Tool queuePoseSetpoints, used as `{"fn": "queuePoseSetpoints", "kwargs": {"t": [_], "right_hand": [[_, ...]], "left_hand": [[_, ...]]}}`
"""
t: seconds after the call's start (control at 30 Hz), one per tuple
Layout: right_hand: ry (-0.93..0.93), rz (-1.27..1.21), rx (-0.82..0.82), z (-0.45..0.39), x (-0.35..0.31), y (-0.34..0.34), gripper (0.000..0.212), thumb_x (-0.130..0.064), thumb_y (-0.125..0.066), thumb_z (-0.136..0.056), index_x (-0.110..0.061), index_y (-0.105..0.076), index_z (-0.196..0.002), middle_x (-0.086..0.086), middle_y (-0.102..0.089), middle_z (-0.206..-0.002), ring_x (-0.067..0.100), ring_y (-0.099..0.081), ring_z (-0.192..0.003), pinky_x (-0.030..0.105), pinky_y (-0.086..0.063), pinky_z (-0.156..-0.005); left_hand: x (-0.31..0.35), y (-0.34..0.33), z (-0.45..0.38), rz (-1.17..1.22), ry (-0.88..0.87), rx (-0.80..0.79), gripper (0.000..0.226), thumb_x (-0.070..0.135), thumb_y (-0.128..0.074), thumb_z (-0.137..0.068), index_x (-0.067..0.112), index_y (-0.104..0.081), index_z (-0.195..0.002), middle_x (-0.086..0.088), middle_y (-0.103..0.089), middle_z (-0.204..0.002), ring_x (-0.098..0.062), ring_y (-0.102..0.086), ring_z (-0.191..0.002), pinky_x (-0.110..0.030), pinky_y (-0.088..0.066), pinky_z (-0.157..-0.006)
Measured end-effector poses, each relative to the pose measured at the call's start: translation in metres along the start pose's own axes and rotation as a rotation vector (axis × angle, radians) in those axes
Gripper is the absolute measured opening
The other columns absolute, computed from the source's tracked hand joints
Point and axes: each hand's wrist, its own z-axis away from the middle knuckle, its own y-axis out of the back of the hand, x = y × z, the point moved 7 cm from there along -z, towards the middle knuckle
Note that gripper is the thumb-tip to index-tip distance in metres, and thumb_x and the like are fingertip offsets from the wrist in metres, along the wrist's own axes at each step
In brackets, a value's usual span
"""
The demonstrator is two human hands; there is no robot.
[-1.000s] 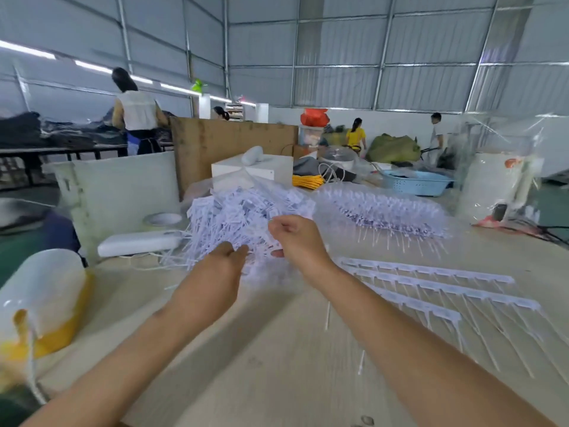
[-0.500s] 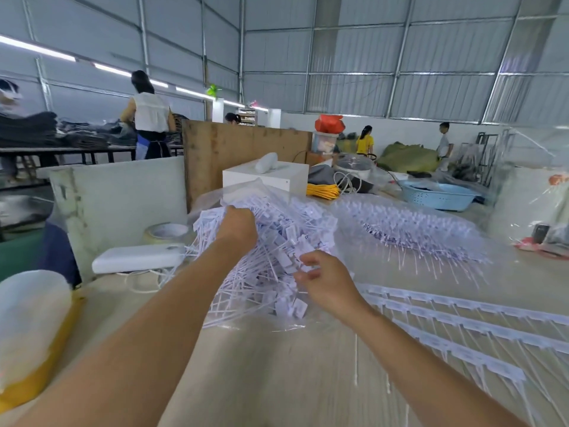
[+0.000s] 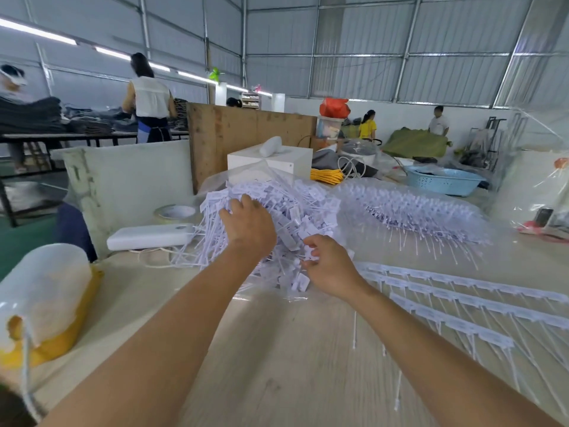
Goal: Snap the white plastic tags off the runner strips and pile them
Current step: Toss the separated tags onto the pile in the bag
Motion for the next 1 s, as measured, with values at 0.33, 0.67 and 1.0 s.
{"fn": "queuePoseSetpoints", "kwargs": {"t": [0.33,0.67,1.0], "right_hand": [[0.135,0.164,0.058,0.090,0.020,0.104,0.020,0.003,-0.058,-0.084,-0.003,-0.072,-0.096,0.010,-0.071,-0.096,0.022,-0.065,-0.086,0.023,-0.047,-0.081],[-0.305,0.311,0.073,0.176,0.162,0.188,0.017,-0.006,-0.056,-0.088,-0.005,-0.071,-0.095,0.000,-0.066,-0.092,0.012,-0.054,-0.085,0.017,-0.036,-0.074],[-0.241,0.054,0.032,0.167,0.172,0.177,0.018,-0.022,-0.057,-0.093,-0.009,-0.067,-0.086,0.002,-0.061,-0.076,0.005,-0.048,-0.066,0.017,-0.034,-0.061]], "left_hand": [[0.105,0.056,0.117,0.582,-0.818,-0.050,0.026,0.009,-0.053,-0.087,0.015,-0.071,-0.105,-0.006,-0.066,-0.104,-0.017,-0.058,-0.091,-0.020,-0.043,-0.079],[0.253,0.025,0.158,0.502,-1.052,-0.332,0.024,0.010,-0.052,-0.091,0.010,-0.067,-0.110,-0.010,-0.062,-0.115,-0.027,-0.056,-0.108,-0.033,-0.045,-0.091],[0.287,0.006,0.152,0.595,-0.975,-0.450,0.016,0.036,-0.055,-0.092,0.024,-0.055,-0.083,0.009,-0.053,-0.073,-0.011,-0.050,-0.069,-0.027,-0.037,-0.062]]}}
